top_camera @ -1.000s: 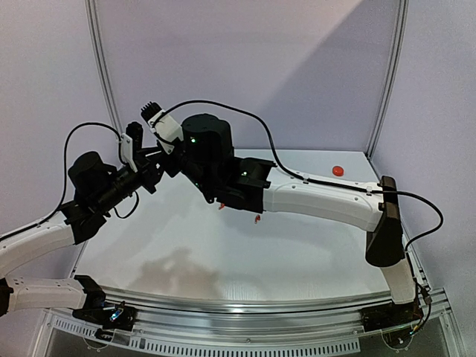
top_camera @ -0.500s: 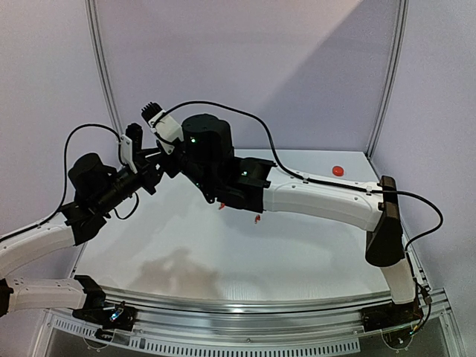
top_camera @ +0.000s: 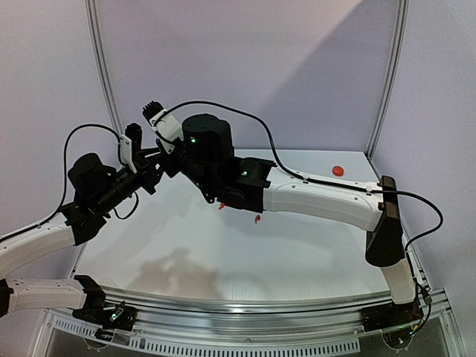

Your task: Insert the wireless bluetooth earbuds into the charging case

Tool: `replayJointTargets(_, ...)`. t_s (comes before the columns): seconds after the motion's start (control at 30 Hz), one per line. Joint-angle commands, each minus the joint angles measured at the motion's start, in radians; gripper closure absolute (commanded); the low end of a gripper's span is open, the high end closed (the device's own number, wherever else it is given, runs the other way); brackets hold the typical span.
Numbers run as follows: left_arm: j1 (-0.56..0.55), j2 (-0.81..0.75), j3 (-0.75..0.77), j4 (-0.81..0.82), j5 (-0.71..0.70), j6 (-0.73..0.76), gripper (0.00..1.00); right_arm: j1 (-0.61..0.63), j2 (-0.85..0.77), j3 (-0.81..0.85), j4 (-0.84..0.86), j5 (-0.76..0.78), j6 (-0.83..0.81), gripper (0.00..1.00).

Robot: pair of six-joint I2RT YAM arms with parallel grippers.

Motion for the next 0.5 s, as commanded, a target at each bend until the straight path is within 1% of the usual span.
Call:
replayJointTargets(0.0, 0.017, -0.017, 0.009, 0.099, -0.008, -0.002, 1.00, -0.007, 0.028, -0.023, -0.071, 0.012, 0.022, 0.97)
replayJointTargets(0.33, 0.017, -0.012, 0.014, 0.095, -0.008, 0.004, 1.00, -0.008, 0.010, -0.047, -0.070, 0.015, 0.053, 0.97)
replayJointTargets(0.47, 0.016, -0.011, 0.014, 0.095, -0.007, 0.004, 1.00, -0.012, 0.004, -0.055, -0.040, 0.016, 0.066, 0.98)
